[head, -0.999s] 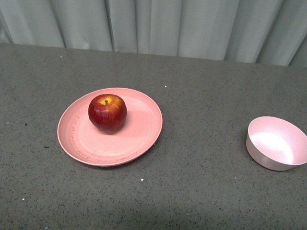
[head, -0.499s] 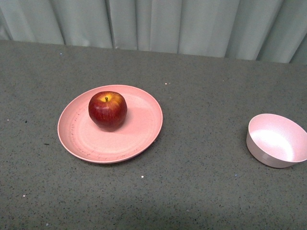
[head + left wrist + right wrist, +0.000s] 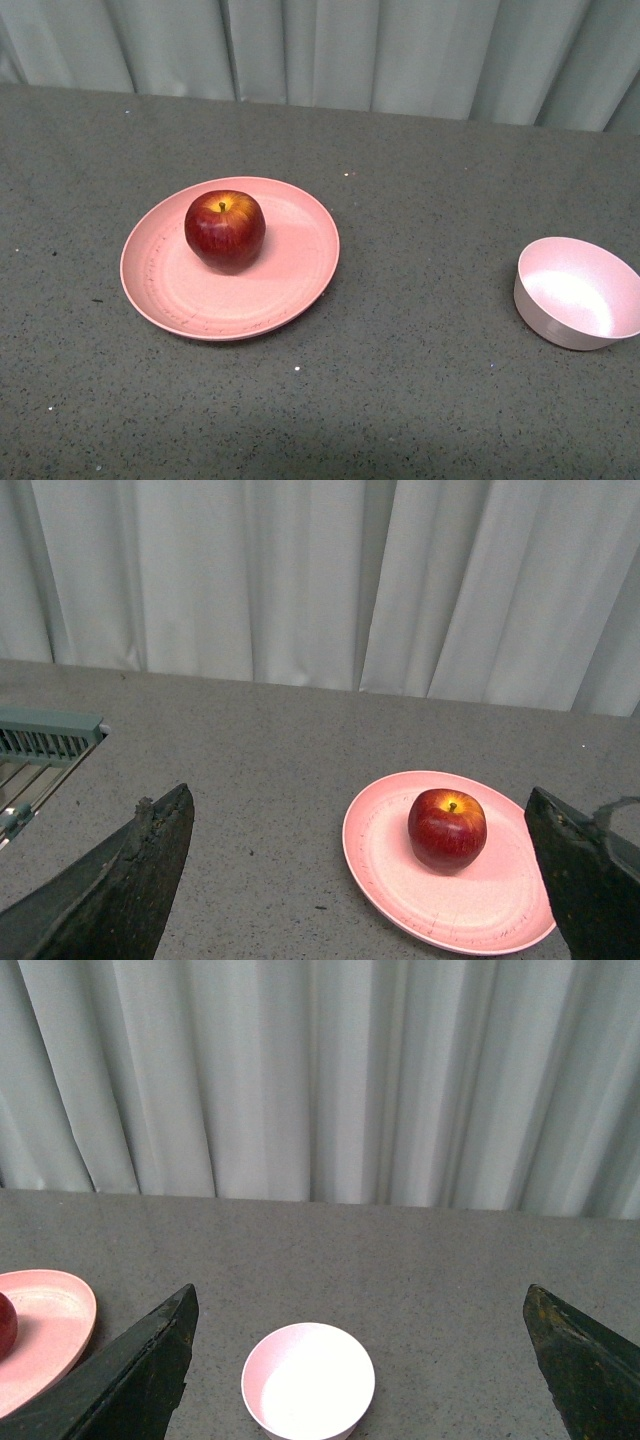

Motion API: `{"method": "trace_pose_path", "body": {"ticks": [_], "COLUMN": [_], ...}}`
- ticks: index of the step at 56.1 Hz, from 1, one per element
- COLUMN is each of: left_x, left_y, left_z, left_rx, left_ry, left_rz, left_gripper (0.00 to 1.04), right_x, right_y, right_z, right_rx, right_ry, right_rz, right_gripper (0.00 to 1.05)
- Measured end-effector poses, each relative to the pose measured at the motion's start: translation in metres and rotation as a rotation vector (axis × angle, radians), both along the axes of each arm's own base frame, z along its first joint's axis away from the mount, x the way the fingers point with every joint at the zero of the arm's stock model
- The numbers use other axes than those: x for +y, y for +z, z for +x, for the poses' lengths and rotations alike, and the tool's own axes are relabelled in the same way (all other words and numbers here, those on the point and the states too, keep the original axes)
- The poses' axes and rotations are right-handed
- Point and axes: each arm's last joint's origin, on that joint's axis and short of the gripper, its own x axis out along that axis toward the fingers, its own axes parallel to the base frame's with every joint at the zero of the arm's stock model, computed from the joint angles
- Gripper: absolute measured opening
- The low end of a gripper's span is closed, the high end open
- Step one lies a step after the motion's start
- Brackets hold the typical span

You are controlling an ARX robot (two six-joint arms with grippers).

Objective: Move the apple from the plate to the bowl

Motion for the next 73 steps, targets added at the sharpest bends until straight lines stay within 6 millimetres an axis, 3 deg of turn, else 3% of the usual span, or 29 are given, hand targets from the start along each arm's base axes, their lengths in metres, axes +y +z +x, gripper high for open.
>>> {"method": "trace_pose_path", "body": {"ticks": [5,10,23,29,42,52,59,73], "left_x": [0.000,0.000,0.000,0.000,0.000,0.000,0.000,0.000], "left_y": [0.000,0.000,0.000,0.000,0.000,0.000,0.000,0.000], "left_z": [0.000,0.000,0.000,0.000,0.000,0.000,0.000,0.000], "left_rx": [0.000,0.000,0.000,0.000,0.000,0.000,0.000,0.000], "left_ry": [0.001,0.001,0.002,0.001,0.001,0.001,0.001,0.001], "left_rz": [0.000,0.000,0.000,0.000,0.000,0.000,0.000,0.000], "left_gripper": [0.98,0.98,0.98,0.98,0.98,0.98,0.98,0.98], "right_x": [0.000,0.000,0.007,0.017,0.045,0.058,0.060,0.060], "right_y": [-0.002,-0.004,-0.002,-0.024,-0.069,-0.095,-0.104,-0.111], "right_z": [0.004,0.016,0.070,0.111,0.172,0.206,0.218,0.223], "right_rx": [0.039,0.090,0.249,0.471,0.801,0.922,0.967,1.009], "right_ry": [-0.101,-0.081,0.066,0.146,0.270,0.276,0.279,0.266], "right_rz": [-0.065,-0.093,-0.101,-0.155,-0.256,-0.301,-0.304,-0.313], "right_gripper": [0.95,0.95,0.95,0.95,0.95,0.95,0.95,0.45]}}
